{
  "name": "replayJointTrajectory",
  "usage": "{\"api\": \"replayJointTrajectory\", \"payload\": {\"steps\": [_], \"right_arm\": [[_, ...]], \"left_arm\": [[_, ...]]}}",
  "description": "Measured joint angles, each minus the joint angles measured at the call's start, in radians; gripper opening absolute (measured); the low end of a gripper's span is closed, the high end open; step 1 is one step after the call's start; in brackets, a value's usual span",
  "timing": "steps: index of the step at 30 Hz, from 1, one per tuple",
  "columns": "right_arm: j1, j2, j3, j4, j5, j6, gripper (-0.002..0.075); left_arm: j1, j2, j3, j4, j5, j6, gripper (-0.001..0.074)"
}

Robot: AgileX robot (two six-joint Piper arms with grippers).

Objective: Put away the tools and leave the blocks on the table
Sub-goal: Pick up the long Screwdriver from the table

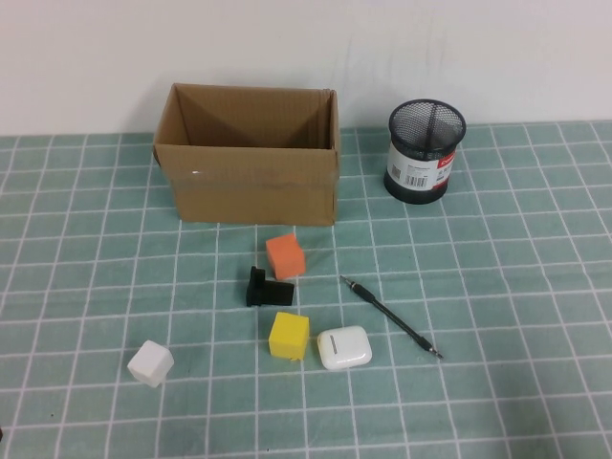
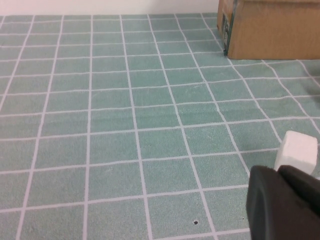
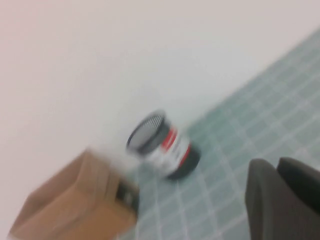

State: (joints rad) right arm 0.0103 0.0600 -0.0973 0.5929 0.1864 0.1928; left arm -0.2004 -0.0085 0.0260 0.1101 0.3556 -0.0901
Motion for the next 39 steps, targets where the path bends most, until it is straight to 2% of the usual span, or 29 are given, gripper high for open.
{"api": "replayJointTrajectory", "payload": {"steps": [6,10,15,21,28,32,39], "right_arm": [[0.0,0.382,-0.301,-0.108,0.311,-0.167,-0.0002],[0.0,0.692,-0.514,-0.119,0.517,-0.29,-0.0002],[0.024,1.001,-0.737,-0.134,0.622,-0.393,-0.0002],[0.231,1.349,-0.988,-0.263,0.685,-0.357,-0.0002],[0.447,1.726,-1.355,-0.397,0.886,-0.358,-0.0002],[0.501,1.87,-1.531,-0.433,0.97,-0.359,-0.0002],[0.534,1.957,-1.657,-0.419,0.962,-0.418,0.0013]], "left_arm": [[0.0,0.0,0.0,0.0,0.0,0.0,-0.0003],[0.0,0.0,0.0,0.0,0.0,0.0,-0.0003],[0.0,0.0,0.0,0.0,0.0,0.0,-0.0003],[0.0,0.0,0.0,0.0,0.0,0.0,-0.0003],[0.0,0.0,0.0,0.0,0.0,0.0,-0.0003],[0.0,0.0,0.0,0.0,0.0,0.0,-0.0003],[0.0,0.0,0.0,0.0,0.0,0.0,-0.0003]]}}
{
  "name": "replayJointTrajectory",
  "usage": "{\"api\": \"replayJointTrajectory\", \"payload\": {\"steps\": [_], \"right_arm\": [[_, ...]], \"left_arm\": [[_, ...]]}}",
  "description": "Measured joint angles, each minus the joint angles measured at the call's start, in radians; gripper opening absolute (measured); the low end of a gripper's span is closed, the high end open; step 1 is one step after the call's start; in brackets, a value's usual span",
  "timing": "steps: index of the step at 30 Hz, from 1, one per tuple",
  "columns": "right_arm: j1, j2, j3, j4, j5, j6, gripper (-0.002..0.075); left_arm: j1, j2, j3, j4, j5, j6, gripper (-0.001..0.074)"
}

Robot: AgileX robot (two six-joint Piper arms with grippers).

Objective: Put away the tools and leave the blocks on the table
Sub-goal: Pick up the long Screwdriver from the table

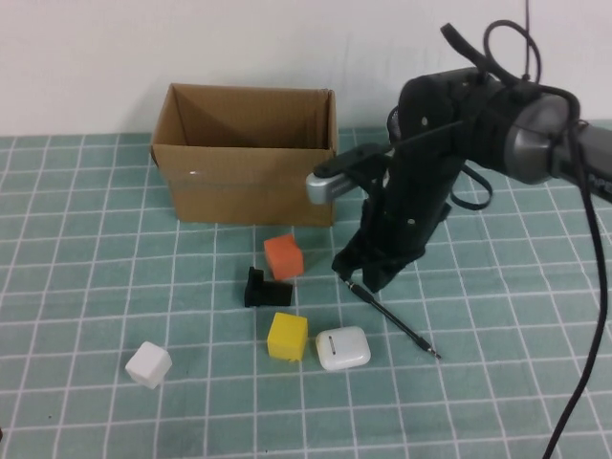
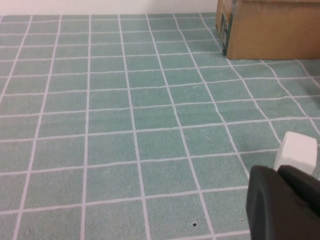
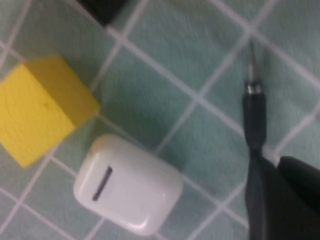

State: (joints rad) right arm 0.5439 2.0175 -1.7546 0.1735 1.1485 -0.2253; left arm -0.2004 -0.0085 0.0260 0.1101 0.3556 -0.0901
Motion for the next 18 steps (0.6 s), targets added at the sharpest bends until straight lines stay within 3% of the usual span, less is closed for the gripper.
{"api": "replayJointTrajectory", "payload": {"steps": [5,8,18], "right_arm": [[0.004,0.004,-0.002,0.014,-0.01,-0.038,0.0216],[0.014,0.012,-0.002,0.001,-0.024,-0.038,0.03],[0.056,0.038,-0.002,-0.084,-0.112,-0.045,0.0298]], "left_arm": [[0.0,0.0,0.0,0.0,0.0,0.0,-0.0003],[0.0,0.0,0.0,0.0,0.0,0.0,-0.0003],[0.0,0.0,0.0,0.0,0.0,0.0,-0.0003]]}}
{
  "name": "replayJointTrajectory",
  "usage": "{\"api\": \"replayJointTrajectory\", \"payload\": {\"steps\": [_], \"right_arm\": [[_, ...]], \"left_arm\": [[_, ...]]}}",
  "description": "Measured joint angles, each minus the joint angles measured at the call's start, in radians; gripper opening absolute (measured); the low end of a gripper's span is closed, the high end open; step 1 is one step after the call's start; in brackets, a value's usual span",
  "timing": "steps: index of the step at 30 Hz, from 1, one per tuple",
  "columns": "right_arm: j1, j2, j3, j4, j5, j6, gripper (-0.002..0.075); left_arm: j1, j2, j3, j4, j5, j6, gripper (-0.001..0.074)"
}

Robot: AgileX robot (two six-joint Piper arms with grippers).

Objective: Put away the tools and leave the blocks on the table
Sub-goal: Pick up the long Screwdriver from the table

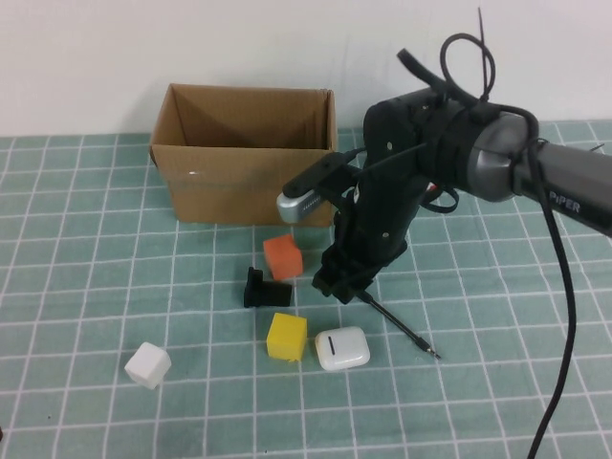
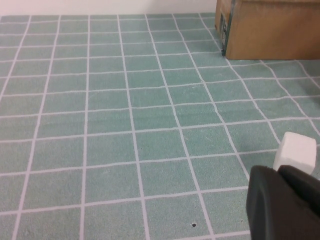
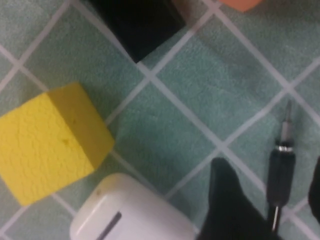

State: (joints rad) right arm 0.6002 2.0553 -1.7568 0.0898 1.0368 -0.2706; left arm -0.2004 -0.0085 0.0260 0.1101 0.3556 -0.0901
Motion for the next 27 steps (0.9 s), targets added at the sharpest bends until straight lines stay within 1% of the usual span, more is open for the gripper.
{"api": "replayJointTrajectory", "payload": {"steps": [8,15,27], "right_arm": [[0.0,0.029,0.0,-0.027,0.0,0.007,0.0287],[0.0,0.032,0.0,-0.04,-0.024,0.007,0.0202],[0.0,0.068,0.0,-0.045,-0.034,0.008,0.0199]], "left_arm": [[0.0,0.0,0.0,0.0,0.0,0.0,-0.0003],[0.0,0.0,0.0,0.0,0.0,0.0,-0.0003],[0.0,0.0,0.0,0.0,0.0,0.0,-0.0003]]}}
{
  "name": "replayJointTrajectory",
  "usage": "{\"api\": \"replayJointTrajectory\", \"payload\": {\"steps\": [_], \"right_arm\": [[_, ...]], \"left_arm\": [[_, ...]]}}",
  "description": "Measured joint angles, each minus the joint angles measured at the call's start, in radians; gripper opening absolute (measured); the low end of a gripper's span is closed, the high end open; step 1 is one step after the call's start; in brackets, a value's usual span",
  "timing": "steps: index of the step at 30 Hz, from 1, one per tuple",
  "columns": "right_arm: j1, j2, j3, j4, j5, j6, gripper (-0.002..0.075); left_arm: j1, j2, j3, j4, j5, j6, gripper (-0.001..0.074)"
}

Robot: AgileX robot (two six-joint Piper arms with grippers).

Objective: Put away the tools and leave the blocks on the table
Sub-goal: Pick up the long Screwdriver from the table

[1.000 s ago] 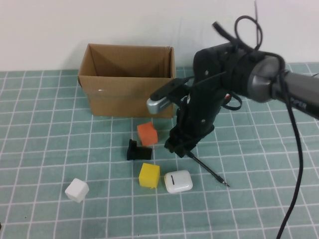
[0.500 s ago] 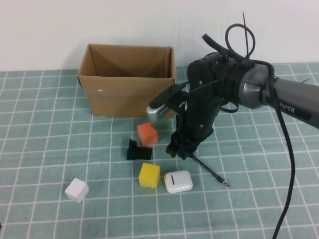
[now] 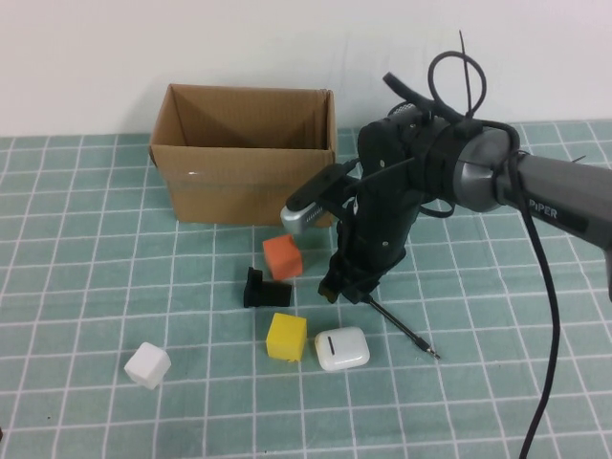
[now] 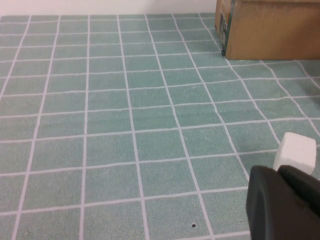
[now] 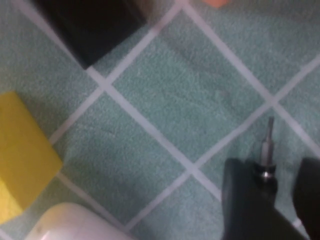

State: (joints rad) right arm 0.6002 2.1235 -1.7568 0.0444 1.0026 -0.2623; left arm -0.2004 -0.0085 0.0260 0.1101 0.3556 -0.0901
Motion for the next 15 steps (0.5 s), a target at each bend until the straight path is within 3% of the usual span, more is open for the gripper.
{"api": "replayJointTrajectory", "payload": {"steps": [5,10,15], "right_arm": [[0.0,0.004,0.0,-0.006,0.0,0.003,0.0183],[0.0,0.004,0.0,-0.007,-0.002,0.019,-0.001],[0.0,-0.047,0.0,-0.01,0.004,0.049,-0.0006]], "left_arm": [[0.0,0.0,0.0,0.0,0.0,0.0,-0.0003],[0.0,0.0,0.0,0.0,0.0,0.0,-0.0003],[0.0,0.0,0.0,0.0,0.0,0.0,-0.0003]]}}
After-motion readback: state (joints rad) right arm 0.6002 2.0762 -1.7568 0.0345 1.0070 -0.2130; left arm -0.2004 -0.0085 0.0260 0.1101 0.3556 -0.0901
